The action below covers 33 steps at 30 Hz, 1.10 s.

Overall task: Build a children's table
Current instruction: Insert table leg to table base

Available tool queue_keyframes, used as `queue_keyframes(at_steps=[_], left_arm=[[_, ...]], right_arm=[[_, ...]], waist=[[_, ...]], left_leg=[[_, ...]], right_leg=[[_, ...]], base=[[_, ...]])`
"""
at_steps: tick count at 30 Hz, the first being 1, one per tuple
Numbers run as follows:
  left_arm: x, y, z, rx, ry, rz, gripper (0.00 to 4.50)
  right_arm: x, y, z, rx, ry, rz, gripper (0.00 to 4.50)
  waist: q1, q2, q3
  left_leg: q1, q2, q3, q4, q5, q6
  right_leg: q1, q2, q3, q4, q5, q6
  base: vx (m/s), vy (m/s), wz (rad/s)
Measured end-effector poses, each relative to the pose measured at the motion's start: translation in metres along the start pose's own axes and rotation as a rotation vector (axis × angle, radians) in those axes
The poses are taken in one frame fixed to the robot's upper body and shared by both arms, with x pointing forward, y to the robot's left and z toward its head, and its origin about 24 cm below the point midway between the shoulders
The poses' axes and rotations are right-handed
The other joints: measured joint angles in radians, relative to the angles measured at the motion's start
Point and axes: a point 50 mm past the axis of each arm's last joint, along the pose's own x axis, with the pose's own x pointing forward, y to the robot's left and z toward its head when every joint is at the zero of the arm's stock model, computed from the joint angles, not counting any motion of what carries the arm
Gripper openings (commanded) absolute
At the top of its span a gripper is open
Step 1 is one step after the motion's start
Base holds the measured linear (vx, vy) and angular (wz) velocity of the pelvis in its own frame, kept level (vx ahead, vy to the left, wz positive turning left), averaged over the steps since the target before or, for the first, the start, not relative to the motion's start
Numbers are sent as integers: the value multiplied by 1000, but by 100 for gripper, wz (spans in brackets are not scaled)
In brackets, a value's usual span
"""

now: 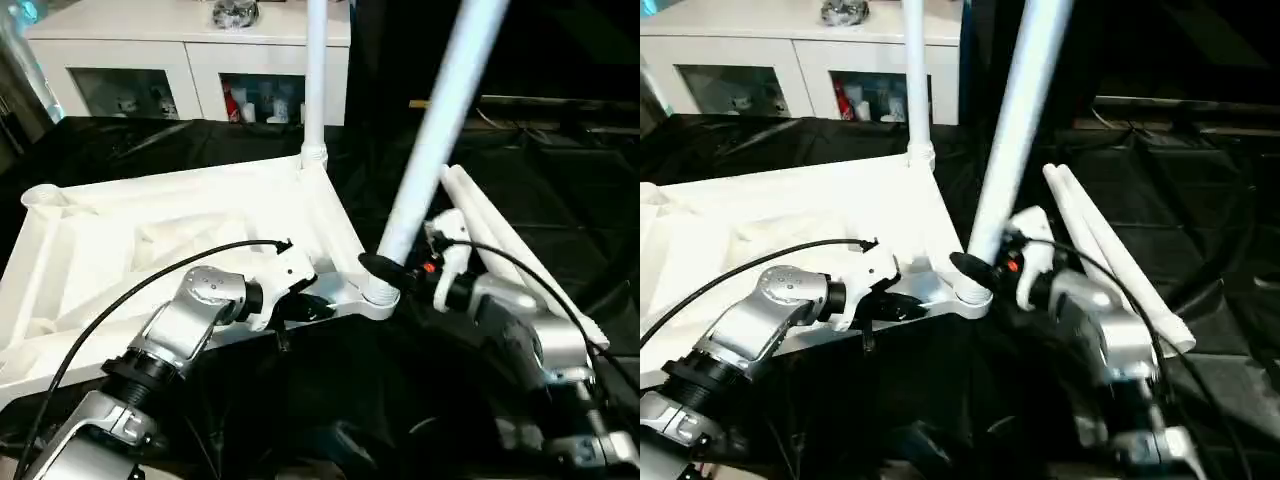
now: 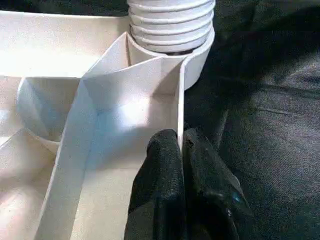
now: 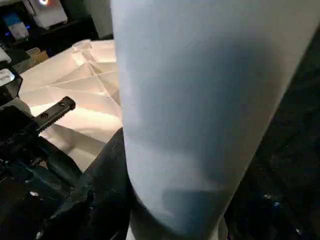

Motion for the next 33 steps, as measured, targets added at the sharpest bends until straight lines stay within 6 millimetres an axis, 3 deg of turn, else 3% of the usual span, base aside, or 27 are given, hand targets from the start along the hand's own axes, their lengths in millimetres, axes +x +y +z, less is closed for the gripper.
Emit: queue_keyframes(at_steps=[12, 21, 33], left_arm=[[1, 0, 0, 10, 3, 0, 0], [0, 1, -2, 12, 11, 4, 0], [-3, 2, -4, 11, 23, -2, 0]], right_arm=[[-4, 3, -7, -105, -44, -2, 192], [5, 5, -3, -236, 65, 74, 192], [12, 1, 1, -226, 114, 148, 192]], waist=[[2, 0, 0], [-6, -2, -2], [-9, -8, -5]], left_leg=[[0, 0, 0, 0, 0, 0], [2, 0, 0, 0, 0, 0], [4, 0, 0, -1, 0, 0]], right_leg=[[0, 0, 0, 0, 0, 0], [2, 0, 0, 0, -2, 4], [3, 0, 0, 0, -2, 4]], base=[[0, 0, 0], [0, 0, 0], [0, 0, 0]])
